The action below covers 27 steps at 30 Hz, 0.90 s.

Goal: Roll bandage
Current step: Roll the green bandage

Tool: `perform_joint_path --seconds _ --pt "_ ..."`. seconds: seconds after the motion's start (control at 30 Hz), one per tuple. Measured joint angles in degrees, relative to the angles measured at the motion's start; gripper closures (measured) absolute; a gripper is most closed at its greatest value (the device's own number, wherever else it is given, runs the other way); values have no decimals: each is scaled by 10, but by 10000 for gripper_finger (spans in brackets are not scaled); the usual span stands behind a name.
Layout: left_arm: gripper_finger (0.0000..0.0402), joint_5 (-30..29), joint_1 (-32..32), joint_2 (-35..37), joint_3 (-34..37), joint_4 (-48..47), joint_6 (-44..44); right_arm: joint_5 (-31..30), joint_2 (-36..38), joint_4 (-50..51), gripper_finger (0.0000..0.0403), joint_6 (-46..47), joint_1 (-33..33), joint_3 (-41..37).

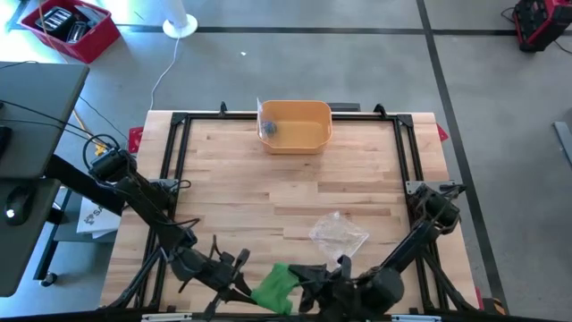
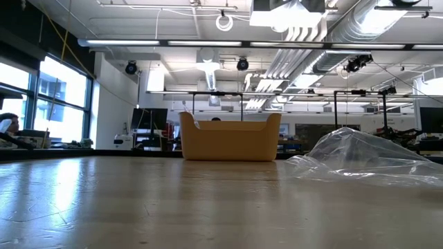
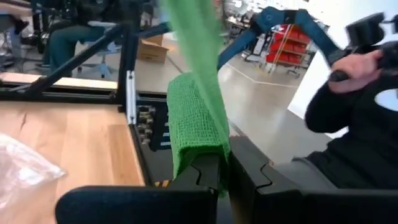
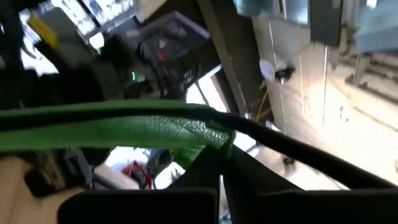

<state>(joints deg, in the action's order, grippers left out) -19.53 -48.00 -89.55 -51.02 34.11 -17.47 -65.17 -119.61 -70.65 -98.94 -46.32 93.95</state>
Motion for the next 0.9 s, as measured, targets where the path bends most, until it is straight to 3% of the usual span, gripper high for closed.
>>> perform_joint_path --seconds 0.3,0.47,0.63,0.9 --pt "394 30 -29 1 0 27 41 -17 0 -40 403 111 37 -105" --pt "394 9 -48 1 0 52 95 -3 0 -32 403 261 51 -158" --pt "394 -2 -57 2 0 113 183 96 0 31 403 480 55 -195" --pt "394 1 -57 4 0 220 300 320 1 82 403 686 70 -212"
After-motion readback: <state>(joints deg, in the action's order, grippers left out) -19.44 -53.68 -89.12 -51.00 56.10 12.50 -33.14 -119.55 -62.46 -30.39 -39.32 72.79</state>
